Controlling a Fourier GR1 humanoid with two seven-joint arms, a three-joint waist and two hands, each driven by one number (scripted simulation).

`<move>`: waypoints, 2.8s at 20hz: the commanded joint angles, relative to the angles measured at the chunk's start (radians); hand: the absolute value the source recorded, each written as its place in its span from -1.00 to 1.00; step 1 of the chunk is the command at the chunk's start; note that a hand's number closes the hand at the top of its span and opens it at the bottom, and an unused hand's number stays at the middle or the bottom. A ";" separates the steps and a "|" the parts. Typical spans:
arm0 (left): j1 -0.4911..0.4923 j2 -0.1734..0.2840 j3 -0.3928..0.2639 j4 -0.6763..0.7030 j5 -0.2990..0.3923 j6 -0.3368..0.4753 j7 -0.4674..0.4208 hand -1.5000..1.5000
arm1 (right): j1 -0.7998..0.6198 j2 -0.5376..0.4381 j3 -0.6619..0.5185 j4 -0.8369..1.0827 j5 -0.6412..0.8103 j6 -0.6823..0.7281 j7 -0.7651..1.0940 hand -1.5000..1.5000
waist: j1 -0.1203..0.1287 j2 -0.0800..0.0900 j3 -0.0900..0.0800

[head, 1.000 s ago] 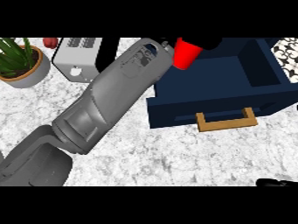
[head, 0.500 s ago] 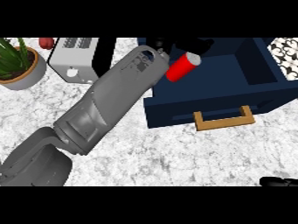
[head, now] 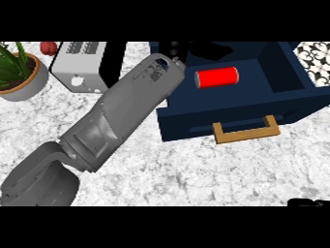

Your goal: Pick up the can, place it into the drawer and close the drawer

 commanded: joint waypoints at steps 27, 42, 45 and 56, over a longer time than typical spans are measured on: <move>-0.043 0.000 0.004 -0.095 0.160 0.094 -0.036 -1.00 | -0.134 -0.196 0.287 0.128 0.888 -0.091 -0.170 -1.00 | 0.112 -0.023 -0.002; 0.014 0.175 0.034 -0.268 0.073 0.013 0.124 -1.00 | -0.333 -0.074 0.330 0.672 1.177 -0.390 -0.188 -1.00 | 0.163 -0.037 -0.002; 0.131 0.175 0.016 -0.367 0.059 0.050 0.123 -1.00 | -0.316 -0.064 0.310 0.795 1.194 -0.497 -0.249 -1.00 | 0.170 -0.037 -0.002; 0.165 0.369 0.004 -0.577 0.034 0.005 0.298 -1.00 | -0.534 -0.072 0.207 1.134 1.266 -0.642 -0.255 -1.00 | 0.201 -0.034 -0.001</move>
